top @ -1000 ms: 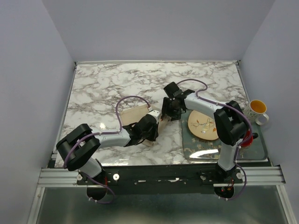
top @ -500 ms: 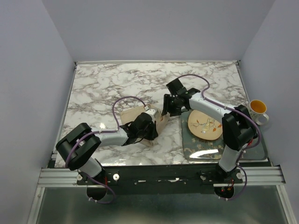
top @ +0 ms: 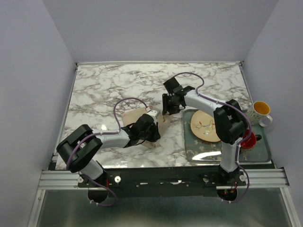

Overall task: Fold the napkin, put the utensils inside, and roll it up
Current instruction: Roll the napkin with the utensil

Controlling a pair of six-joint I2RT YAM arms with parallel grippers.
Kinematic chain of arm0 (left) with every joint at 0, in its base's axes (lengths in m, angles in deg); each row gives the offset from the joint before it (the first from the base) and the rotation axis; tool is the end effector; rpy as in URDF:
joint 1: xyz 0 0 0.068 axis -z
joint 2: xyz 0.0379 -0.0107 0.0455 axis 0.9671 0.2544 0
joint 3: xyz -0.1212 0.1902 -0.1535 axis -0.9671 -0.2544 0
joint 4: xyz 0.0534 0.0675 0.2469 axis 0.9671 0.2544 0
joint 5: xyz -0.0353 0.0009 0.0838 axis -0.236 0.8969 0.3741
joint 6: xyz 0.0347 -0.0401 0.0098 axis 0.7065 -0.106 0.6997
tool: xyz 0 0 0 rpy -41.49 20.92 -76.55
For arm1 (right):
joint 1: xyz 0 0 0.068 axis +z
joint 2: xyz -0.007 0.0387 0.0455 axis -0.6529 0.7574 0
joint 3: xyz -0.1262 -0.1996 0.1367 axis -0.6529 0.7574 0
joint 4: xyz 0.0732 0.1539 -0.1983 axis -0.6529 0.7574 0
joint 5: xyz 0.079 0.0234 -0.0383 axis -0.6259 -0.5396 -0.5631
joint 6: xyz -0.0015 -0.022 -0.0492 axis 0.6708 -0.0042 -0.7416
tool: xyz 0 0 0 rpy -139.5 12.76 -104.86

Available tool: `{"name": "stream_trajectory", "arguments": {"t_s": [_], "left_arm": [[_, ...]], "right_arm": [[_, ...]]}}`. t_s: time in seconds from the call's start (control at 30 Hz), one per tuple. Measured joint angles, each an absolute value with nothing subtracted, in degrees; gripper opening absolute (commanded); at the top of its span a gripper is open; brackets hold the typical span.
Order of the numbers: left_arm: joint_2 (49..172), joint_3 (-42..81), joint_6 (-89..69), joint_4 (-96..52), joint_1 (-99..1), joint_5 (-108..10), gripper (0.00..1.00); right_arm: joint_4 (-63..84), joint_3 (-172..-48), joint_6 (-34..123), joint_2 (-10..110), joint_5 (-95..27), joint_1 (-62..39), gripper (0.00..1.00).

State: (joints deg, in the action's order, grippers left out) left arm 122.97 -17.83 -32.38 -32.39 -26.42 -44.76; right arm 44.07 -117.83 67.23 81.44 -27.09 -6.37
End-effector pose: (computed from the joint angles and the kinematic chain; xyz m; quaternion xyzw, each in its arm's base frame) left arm 0.1876 -0.2181 0.1476 0.1310 0.8978 -0.2996 0.2949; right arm 0.3410 0.2342 0.1922 -0.0444 0.9722 0.1280 0.1912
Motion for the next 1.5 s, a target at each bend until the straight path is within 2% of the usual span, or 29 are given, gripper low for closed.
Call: {"name": "stream_trajectory", "arguments": {"t_s": [0.07,0.17,0.27,0.43,0.53,0.57,0.63,0.77,0.87,0.97,1.1,1.2,1.27,1.5], "left_arm": [[122.97,-17.83,-32.47,-32.39,-26.42,-44.76,0.0],[123.06,-17.83,-32.73,-32.41,-26.44,-44.78,0.0],[123.26,-17.83,-33.19,-32.72,-26.57,-45.2,0.0],[123.65,-18.86,-34.33,-35.06,-27.56,-46.88,0.0],[123.8,-19.47,-35.07,-36.57,-28.06,-47.95,0.0],[123.83,-19.62,-35.22,-36.81,-28.19,-48.17,0.0],[124.02,-19.93,-35.68,-37.75,-28.65,-48.87,0.0],[124.77,-20.8,-37.04,-40.46,-29.7,-50.93,0.0],[125.18,-21.7,-38.11,-42.58,-30.7,-52.74,0.0],[125.86,-22.86,-39.7,-45.68,-32.02,-55.17,0.0],[127.26,-25.24,-42.33,-51.63,-34.11,-58.53,0.0],[128.61,-27.66,-44.8,-57.77,-35.6,-60.92,0.0],[129.36,-28.98,-46.07,-60.89,-36.34,-62.03,0.0],[134.21,-33.72,-51.44,-75.36,-39.49,-66.45,0.0]], "right_arm": [[44.1,-117.83,66.86,81.47,-27.02,-6.37,0.41],[44.05,-117.78,66.49,81.44,-26.89,-6.37,0.29],[43.99,-117.44,66.56,81.44,-26.72,-6.37,0.22],[44.69,-116.8,66.75,81.73,-24.58,-6.37,0.22],[45.65,-116.8,66.69,82.16,-22.85,-6.37,0.29],[46.0,-116.84,66.45,82.38,-22.61,-6.37,0.35],[46.3,-116.93,66.05,82.51,-22.57,-6.37,0.41],[47.9,-118.31,65.2,82.23,-22.61,-6.37,0.65],[49.15,-118.72,65.11,80.55,-22.74,-6.37,0.76],[49.93,-118.44,65.55,77.36,-24.25,-6.37,0.83],[47.46,-114.35,67.63,71.7,-28.03,-6.7,0.85],[43.09,-107.8,70.34,67.78,-32.82,-7.68,0.82],[40.58,-104.23,71.76,67.08,-35.61,-8.49,0.8],[30.41,-94.42,77.48,67.41,-42.89,-10.57,0.82]]}}
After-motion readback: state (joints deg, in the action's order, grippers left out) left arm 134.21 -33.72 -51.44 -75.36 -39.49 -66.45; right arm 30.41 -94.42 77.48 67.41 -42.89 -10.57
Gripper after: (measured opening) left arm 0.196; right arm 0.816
